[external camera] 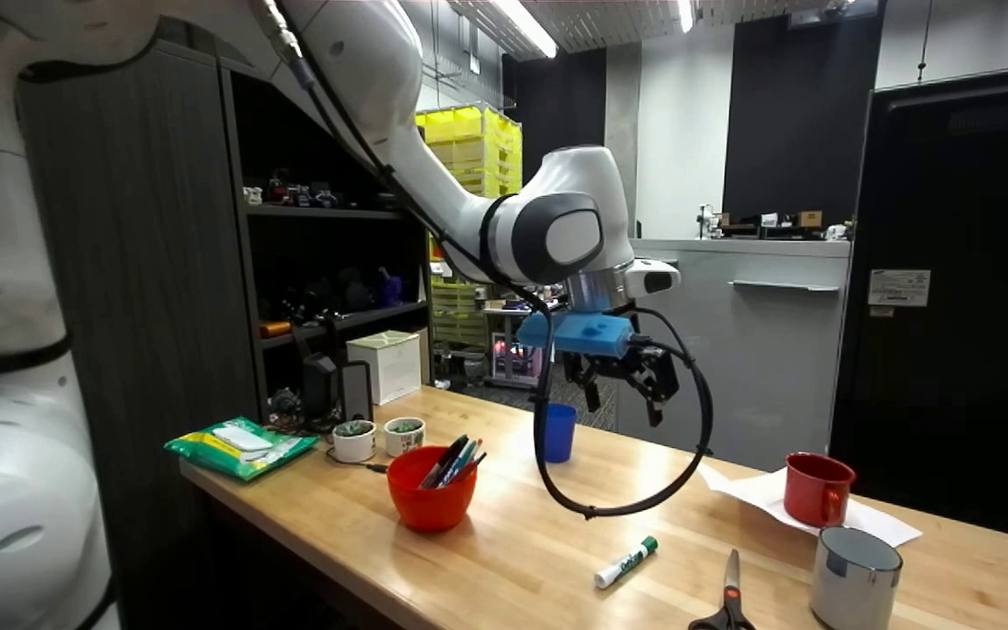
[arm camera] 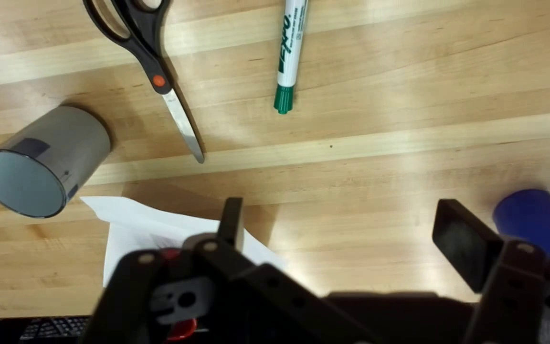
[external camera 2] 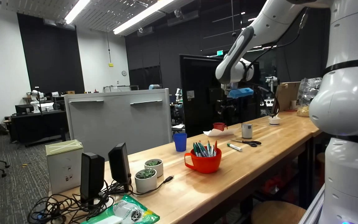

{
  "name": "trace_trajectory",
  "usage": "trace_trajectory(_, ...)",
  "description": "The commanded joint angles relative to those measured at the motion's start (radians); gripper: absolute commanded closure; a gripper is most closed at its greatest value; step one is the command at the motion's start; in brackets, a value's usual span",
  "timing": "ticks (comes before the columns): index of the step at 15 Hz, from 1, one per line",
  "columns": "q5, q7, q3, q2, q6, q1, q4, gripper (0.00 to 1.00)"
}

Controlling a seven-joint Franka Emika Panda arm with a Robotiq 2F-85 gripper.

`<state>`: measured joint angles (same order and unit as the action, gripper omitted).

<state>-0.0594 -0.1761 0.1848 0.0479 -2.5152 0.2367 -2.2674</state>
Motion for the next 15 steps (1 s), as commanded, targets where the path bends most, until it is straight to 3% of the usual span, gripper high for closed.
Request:
trace_trajectory(1, 0.05, -0.107, 0.022, 0.15, -0.01, -0.015, -0.112, 0.0)
trace_trajectory(4, 0.05, -0.153, 0.038, 0.236, -0.003, -0.02, -0.168, 0.0)
trace_trajectory(5, 0.024, -0.1, 0.031, 0.146, 0.003, -0.016, -0.097, 0.0)
trace_trajectory(15, 0.024, -0.102, 0.033, 0.141, 0.004, -0.016, -0.1, 0.0)
